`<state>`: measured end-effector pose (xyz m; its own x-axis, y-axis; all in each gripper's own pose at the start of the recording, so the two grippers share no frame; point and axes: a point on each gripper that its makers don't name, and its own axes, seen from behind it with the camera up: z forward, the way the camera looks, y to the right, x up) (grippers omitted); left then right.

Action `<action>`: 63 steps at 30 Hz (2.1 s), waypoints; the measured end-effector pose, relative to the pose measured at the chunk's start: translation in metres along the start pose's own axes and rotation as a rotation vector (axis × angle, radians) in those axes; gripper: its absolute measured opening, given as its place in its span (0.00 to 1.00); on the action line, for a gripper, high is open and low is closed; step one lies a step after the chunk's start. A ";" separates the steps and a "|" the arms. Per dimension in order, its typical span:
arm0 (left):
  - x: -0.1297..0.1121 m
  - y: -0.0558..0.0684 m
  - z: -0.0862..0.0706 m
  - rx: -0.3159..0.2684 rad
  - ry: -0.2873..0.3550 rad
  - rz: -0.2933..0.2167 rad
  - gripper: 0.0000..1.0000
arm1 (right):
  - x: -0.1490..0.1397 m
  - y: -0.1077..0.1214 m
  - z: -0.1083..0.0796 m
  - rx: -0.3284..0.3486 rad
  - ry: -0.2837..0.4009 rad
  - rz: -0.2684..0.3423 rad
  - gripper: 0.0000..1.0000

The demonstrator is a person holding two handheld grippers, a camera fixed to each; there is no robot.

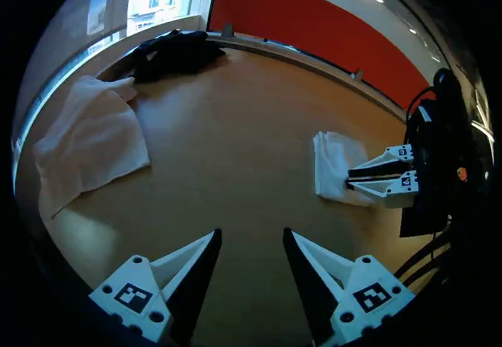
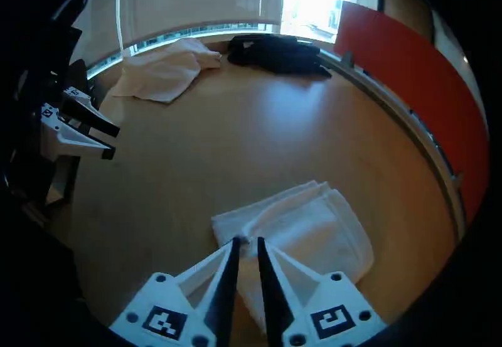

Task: Fold towel

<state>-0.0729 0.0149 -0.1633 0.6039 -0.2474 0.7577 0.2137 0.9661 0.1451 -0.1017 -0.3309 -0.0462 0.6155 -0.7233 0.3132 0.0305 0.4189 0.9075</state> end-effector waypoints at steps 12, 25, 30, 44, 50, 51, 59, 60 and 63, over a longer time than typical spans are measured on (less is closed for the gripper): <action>0.003 0.005 0.002 -0.004 0.001 0.010 0.71 | -0.006 0.006 -0.013 -0.034 0.020 0.055 0.67; 0.004 0.009 0.003 -0.005 -0.001 0.019 0.71 | -0.060 0.009 -0.033 -0.080 -0.030 0.129 0.67; 0.006 0.011 0.004 -0.006 0.000 0.025 0.71 | -0.079 0.013 -0.040 -0.105 -0.048 0.160 0.67; 0.006 0.015 0.005 -0.011 -0.003 0.031 0.71 | -0.102 0.014 -0.039 -0.122 -0.070 0.217 0.50; 0.006 0.016 0.007 -0.014 -0.005 0.031 0.71 | -0.102 0.014 -0.039 -0.125 -0.061 0.250 0.29; 0.006 0.017 0.007 -0.014 -0.005 0.031 0.71 | -0.103 0.014 -0.039 -0.125 -0.060 0.253 0.26; 0.007 0.017 0.009 -0.015 -0.005 0.035 0.71 | -0.105 0.012 -0.039 -0.127 -0.056 0.267 0.07; 0.007 0.017 0.009 -0.014 -0.006 0.035 0.71 | -0.106 0.013 -0.039 -0.128 -0.055 0.269 0.06; 0.007 0.016 0.009 -0.015 -0.007 0.034 0.71 | -0.106 0.014 -0.039 -0.132 -0.051 0.279 0.05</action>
<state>-0.0726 0.0298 -0.1500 0.6058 -0.2143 0.7662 0.2046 0.9726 0.1103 -0.1357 -0.2268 -0.0780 0.5742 -0.5959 0.5615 -0.0301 0.6700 0.7418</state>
